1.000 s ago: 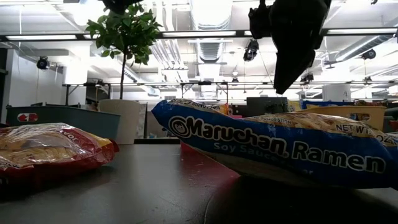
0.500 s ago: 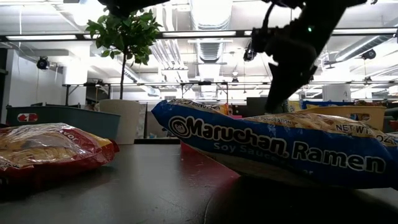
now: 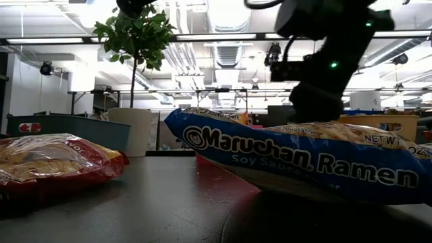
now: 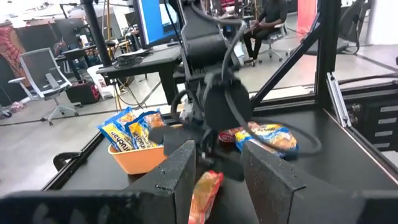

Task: Sort Maruchan noodles
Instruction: Put the orange noodle pack into the red bin

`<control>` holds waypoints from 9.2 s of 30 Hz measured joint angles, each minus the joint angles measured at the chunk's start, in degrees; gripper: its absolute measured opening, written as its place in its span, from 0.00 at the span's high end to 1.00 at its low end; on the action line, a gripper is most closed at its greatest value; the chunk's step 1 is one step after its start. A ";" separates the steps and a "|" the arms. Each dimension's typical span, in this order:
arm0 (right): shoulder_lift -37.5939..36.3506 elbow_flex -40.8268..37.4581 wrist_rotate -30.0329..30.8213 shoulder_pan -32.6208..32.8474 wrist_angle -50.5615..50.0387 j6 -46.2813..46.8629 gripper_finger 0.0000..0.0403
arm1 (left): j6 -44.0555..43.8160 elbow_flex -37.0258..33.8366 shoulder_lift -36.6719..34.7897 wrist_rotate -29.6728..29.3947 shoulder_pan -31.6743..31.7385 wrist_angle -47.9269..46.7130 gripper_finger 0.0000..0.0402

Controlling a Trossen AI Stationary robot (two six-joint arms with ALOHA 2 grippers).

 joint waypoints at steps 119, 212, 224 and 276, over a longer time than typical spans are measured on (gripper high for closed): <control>-3.40 -7.91 14.01 22.59 8.42 62.26 0.15 | -8.24 13.25 42.62 15.15 7.30 10.18 0.71; 3.62 -10.56 21.90 16.78 36.87 35.45 0.62 | -9.88 12.87 44.55 12.04 8.72 3.22 0.71; 2.71 -10.56 22.07 16.94 36.42 33.54 0.64 | -8.49 12.76 42.39 12.61 8.17 1.01 0.71; -6.87 14.74 21.49 0.41 15.37 -1.39 0.65 | 13.70 -3.06 -7.48 -6.10 5.68 -7.15 0.71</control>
